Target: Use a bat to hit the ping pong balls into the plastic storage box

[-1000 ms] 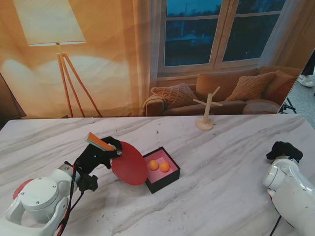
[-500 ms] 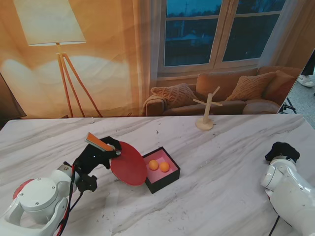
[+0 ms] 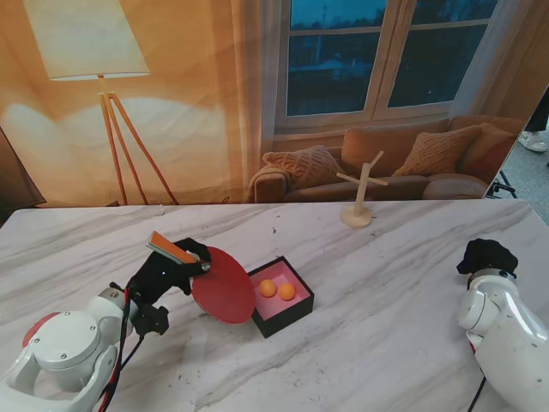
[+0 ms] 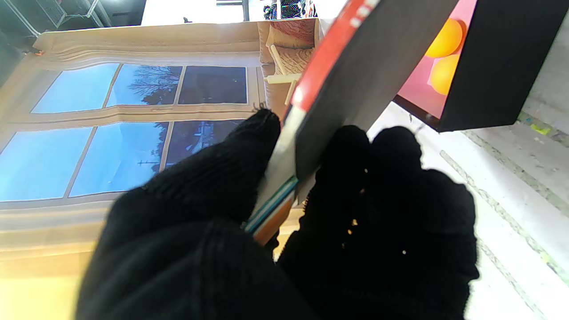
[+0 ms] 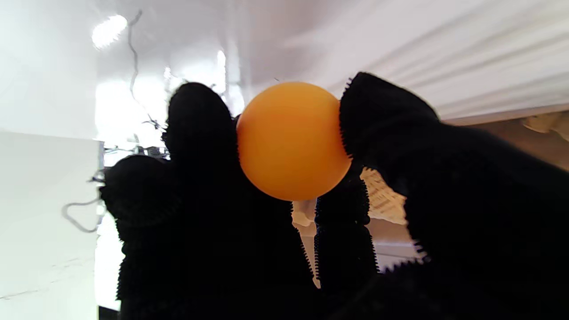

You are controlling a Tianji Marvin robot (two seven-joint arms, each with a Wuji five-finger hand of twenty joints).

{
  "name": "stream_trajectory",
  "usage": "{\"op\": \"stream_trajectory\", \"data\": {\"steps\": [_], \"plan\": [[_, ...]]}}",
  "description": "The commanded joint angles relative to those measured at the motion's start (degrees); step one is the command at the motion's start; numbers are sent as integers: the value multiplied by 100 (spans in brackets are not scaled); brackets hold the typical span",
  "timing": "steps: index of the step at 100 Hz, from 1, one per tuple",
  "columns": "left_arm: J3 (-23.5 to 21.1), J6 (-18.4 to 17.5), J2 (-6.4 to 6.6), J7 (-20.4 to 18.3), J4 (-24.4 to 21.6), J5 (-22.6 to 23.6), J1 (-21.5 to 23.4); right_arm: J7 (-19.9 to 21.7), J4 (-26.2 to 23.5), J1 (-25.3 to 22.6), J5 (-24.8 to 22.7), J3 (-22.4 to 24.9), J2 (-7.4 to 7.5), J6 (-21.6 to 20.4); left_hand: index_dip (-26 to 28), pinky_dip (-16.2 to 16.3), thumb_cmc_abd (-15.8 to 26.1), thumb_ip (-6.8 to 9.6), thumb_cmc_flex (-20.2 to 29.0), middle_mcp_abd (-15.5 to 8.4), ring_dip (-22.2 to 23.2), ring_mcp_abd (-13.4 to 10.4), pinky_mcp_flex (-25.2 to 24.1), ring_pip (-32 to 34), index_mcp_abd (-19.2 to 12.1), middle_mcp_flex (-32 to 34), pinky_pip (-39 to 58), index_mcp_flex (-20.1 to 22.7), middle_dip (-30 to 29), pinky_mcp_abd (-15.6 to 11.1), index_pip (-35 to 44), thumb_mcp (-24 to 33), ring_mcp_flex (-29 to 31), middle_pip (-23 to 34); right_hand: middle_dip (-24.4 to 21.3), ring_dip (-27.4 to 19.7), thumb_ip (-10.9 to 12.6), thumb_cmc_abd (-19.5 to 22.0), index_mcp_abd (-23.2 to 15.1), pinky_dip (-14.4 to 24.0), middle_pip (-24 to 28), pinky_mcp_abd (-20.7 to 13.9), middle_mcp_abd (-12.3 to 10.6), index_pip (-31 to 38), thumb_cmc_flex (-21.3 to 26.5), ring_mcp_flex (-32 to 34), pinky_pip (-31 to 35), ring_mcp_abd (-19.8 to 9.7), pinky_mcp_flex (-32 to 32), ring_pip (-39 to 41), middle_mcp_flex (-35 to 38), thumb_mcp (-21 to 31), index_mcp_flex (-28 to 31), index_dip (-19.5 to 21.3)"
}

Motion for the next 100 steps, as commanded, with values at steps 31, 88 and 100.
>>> {"op": "stream_trajectory", "data": {"steps": [31, 88, 100], "plan": [[-116, -50, 7, -112, -110, 52, 101, 963, -2315, -1015, -349, 601, 49, -482, 44, 143, 1, -75, 306, -536, 64, 532, -56, 108, 52, -215, -32, 163, 14, -373, 106, 661, 68, -114, 190, 7, 108, 296, 380, 77, 506, -220, -243, 857, 618, 134, 256, -497, -21, 321, 488, 600, 682, 170], [-436, -196, 70, -404, -146, 14, 367, 1841, -4099, -1313, 118, 320, 10, -1079, 42, 147, 9, -72, 312, -532, 64, 538, -57, 102, 63, -217, -34, 166, 17, -371, 82, 647, 63, -128, 207, -15, 125, 362, 373, 73, 478, -238, -255, 815, 647, 122, 256, -505, -46, 332, 492, 516, 687, 184], [-470, -230, 81, -467, -124, -5, 386, 1988, -4337, -1262, 342, 93, -8, -1093, 45, 149, 14, -67, 315, -537, 68, 532, -56, 109, 57, -218, -31, 170, 19, -383, 76, 632, 74, -133, 209, -15, 129, 376, 361, 71, 471, -240, -263, 807, 652, 123, 253, -508, -51, 330, 493, 500, 686, 190]]}}
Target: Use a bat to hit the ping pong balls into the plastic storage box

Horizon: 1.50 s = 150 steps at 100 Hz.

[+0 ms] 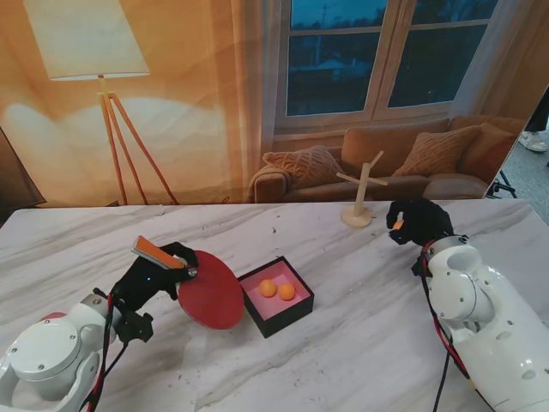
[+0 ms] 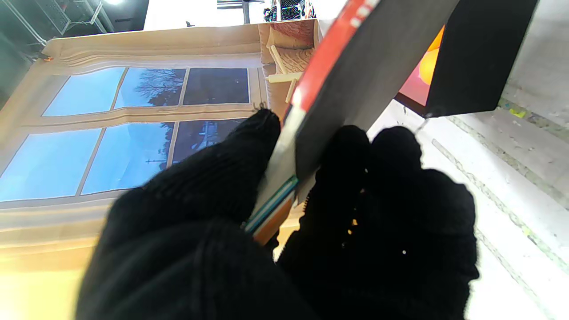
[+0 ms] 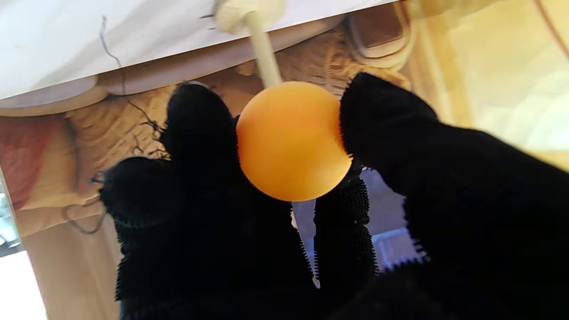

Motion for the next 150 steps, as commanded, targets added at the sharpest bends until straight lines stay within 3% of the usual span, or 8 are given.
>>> {"op": "stream_trajectory", "data": {"steps": [1, 41, 73, 92, 120, 150], "plan": [[-26, -32, 16, -104, 9, -18, 46, 147, -224, 63, 61, -168, -83, -33, 44, 148, 17, -67, 315, -536, 68, 532, -56, 109, 57, -217, -31, 169, 19, -383, 74, 632, 74, -134, 156, -15, 130, 371, 343, 71, 471, -248, -289, 806, 652, 122, 202, -509, -46, 256, 490, 515, 685, 190], [-136, -111, 35, -207, 19, -53, 153, 443, -816, 383, 687, -1009, -150, 61, 58, 165, 21, -57, 314, -529, 86, 539, -41, 129, 66, -212, -2, 169, 31, -396, 61, 616, 75, -134, 172, -12, 138, 398, 319, 57, 437, -280, -316, 785, 651, 123, 175, -526, -38, 240, 497, 487, 685, 213], [-480, -214, 90, -392, -225, 70, 512, 480, -1280, 395, 1178, -1620, -224, 237, 67, 171, 19, -53, 305, -552, 89, 529, -45, 126, 51, -208, -8, 174, 32, -404, 56, 613, 78, -140, 184, -4, 136, 430, 309, 54, 420, -282, -322, 770, 640, 133, 170, -544, -37, 222, 493, 474, 675, 223], [-623, -165, 122, -529, -329, 109, 648, 497, -1509, 356, 1383, -2029, -245, 98, 68, 171, 17, -58, 308, -540, 87, 546, -52, 116, 70, -209, -17, 177, 38, -388, 48, 624, 78, -141, 194, 4, 130, 507, 303, 48, 401, -298, -331, 756, 634, 113, 153, -575, -51, 200, 468, 445, 653, 230], [-791, -251, 136, -571, -416, 194, 850, 489, -1628, 434, 1769, -2570, -314, 205, 73, 174, 16, -57, 313, -538, 87, 530, -54, 112, 55, -204, -20, 176, 36, -390, 46, 627, 74, -145, 217, 34, 134, 556, 300, 40, 375, -331, -344, 739, 649, 81, 115, -570, -77, 178, 438, 403, 631, 240], [-733, -306, 143, -623, -124, 213, 719, 520, -1473, 599, 2090, -2946, -376, 396, 48, 145, 74, -17, 428, -604, 63, 466, -107, 40, -88, -263, -63, 171, 19, -473, 25, 481, 11, -226, 226, 66, 138, 595, 284, 44, 351, -349, -374, 723, 663, 42, 80, -576, -140, 158, 413, 382, 612, 245]]}}
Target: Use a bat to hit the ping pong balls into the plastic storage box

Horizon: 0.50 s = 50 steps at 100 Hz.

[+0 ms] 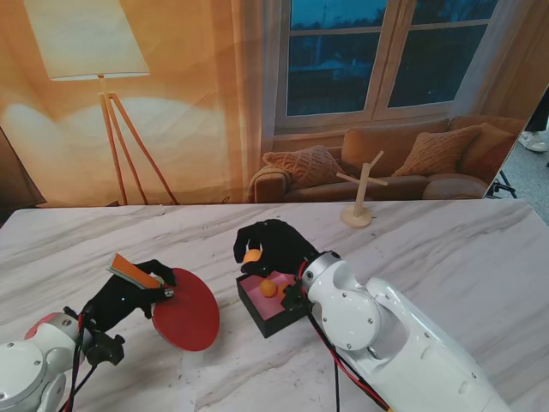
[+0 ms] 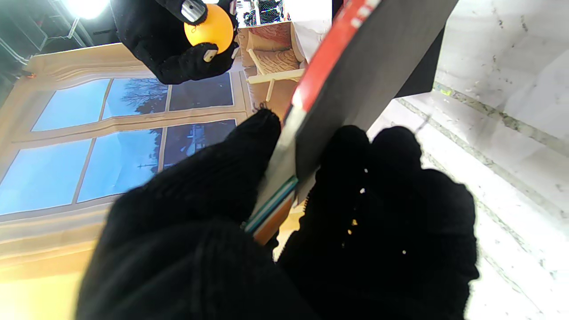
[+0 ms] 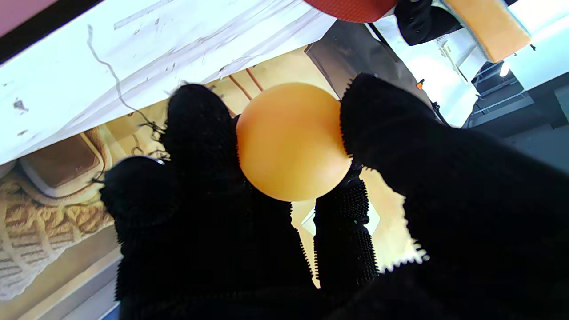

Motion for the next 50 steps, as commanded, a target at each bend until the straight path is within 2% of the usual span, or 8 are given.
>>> {"op": "stream_trajectory", "data": {"steps": [1, 12, 25, 50], "plan": [[31, 15, 4, -98, 119, -52, -51, 101, 103, 44, -34, -102, -62, 61, 37, 135, 73, -16, 428, -605, 61, 466, -101, 51, -79, -260, -63, 170, 19, -473, 29, 480, 11, -227, 215, 67, 140, 509, 278, 45, 351, -350, -376, 719, 666, 41, 78, -577, -92, 151, 414, 444, 605, 240], [67, 44, -7, -86, 225, -103, -112, 101, 220, 144, 52, -254, -93, 138, 27, 116, 80, 1, 452, -617, 48, 462, -158, 7, -98, -273, -102, 175, 22, -471, 30, 469, -29, -256, 215, 75, 141, 519, 261, 49, 346, -349, -385, 721, 667, 31, 69, -584, -116, 146, 405, 438, 601, 244], [87, 20, -20, -76, 320, -174, -151, 58, 354, 260, 124, -417, -139, 209, 21, 72, 219, -69, 657, -685, 25, 414, -299, -118, -131, -342, -203, 133, 60, -511, -5, 286, -147, -362, 216, 85, 139, 530, 250, 59, 346, -355, -393, 717, 647, 19, 66, -589, -132, 139, 398, 431, 590, 246], [136, 21, -46, 41, 296, -208, -153, -8, 538, 390, 225, -632, -204, 285, -9, 66, 181, -44, 630, -720, 30, 405, -316, -132, -137, -284, -219, 175, 57, -525, -19, 284, -143, -394, 210, 101, 137, 541, 240, 73, 347, -365, -402, 724, 643, 0, 64, -601, -147, 136, 386, 427, 582, 249]]}}
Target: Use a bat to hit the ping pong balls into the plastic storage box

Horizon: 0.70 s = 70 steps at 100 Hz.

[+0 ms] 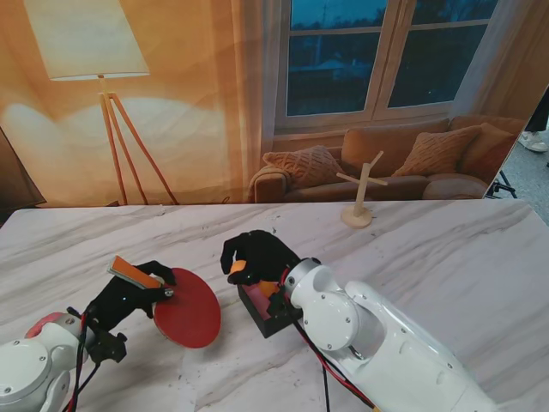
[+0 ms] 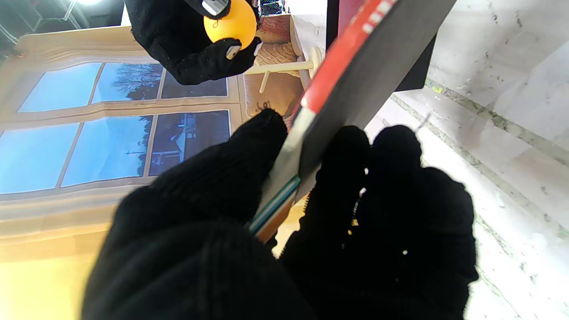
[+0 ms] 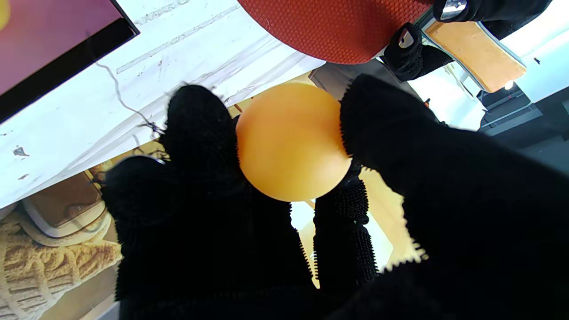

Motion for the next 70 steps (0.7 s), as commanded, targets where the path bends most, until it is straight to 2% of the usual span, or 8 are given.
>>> {"op": "stream_trajectory", "data": {"steps": [1, 33, 70], "plan": [[29, 12, -33, -29, -56, -27, 27, 74, 48, 8, 37, -46, -45, 77, -10, 65, 178, -43, 492, -727, 30, 402, -130, 81, -13, -215, -87, 175, 43, -521, 43, 387, -66, -251, 165, 53, 136, 481, 235, 74, 370, -365, -402, 727, 646, 5, 64, -601, -76, 136, 389, 476, 582, 248], [62, -55, -36, -55, 20, -110, -12, 26, -50, 129, 32, -57, -74, 64, -18, 14, 146, -38, 437, -813, -21, 302, -295, -61, -76, -194, -205, 189, 49, -582, 77, 450, -154, -289, 157, 59, 128, 509, 241, 87, 370, -363, -409, 726, 618, -7, 63, -601, -88, 130, 367, 458, 561, 235], [108, -101, -78, 147, 57, -91, -21, -169, -143, 306, 73, -164, -172, 66, -39, 14, 143, -44, 414, -868, -6, 273, -453, -145, -87, -181, -282, 179, 54, -612, 79, 459, -272, -351, 118, 29, 120, 522, 226, 80, 282, -367, -445, 591, 561, -155, -2, -581, -206, 36, 217, 435, 388, 150]]}}
